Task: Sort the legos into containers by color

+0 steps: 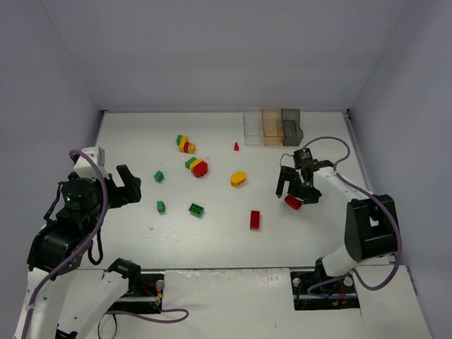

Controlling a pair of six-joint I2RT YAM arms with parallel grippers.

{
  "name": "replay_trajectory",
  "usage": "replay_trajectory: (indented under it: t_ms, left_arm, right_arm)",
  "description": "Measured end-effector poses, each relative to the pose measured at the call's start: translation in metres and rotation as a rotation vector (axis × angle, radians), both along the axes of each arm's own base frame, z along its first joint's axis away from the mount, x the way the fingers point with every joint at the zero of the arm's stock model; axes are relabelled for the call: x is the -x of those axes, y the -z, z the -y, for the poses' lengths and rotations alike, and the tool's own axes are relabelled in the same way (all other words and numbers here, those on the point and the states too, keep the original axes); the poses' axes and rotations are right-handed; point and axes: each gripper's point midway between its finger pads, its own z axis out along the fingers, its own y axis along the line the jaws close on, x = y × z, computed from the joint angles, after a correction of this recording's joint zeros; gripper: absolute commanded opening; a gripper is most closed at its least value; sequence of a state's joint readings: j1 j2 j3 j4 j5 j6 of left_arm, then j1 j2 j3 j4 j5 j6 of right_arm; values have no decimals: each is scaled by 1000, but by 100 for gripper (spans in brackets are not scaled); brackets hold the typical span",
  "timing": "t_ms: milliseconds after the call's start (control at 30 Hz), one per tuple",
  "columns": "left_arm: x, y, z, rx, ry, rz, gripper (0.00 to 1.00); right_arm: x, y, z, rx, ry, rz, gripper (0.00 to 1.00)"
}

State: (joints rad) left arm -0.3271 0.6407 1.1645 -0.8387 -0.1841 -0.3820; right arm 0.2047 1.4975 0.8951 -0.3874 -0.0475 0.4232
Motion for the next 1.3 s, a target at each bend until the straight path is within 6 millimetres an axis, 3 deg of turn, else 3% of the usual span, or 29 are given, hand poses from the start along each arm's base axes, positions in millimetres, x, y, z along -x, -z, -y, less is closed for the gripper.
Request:
replay_trajectory:
  t_ms: [267,367,567,700,833,933,1000,1067,1167,1300]
  left_arm:
    - [0,4,4,11,13,-14,87]
    - [-1,8,5,14,17,-24,87]
    - [-1,8,6,17,20,-28,87]
    - [-1,8,7,18,21,-29,87]
    - [-1,8,7,19,21,-29,87]
    - [-1,9,7,19,21,-30,87]
    - [-1,9,6,18,21,-33,87]
    - [0,10,6,16,20,-38,87]
    - [2,13,6,15,19,-49,87]
    - [5,14,4,12,17,-55,87]
  right_arm:
    - [3,25,7,53,-9,-68,96]
    - [4,33,7,59,-24,-91,90]
    - [6,35,4,69,-56,-99,67]
    - [6,35,-1,68,-73,-94,37]
    - [3,33,-4,60,-76,-86,23]
    - [-14,19,-10,47,-70,-40,18]
    - [-35,1,-15,34,-68,19,22]
    - [-60,-23,-21,16,-67,96,37]
    - [-93,-57,-29,-5,-72,213,76]
    - [-110,-65,-33,-9,-74,239,86]
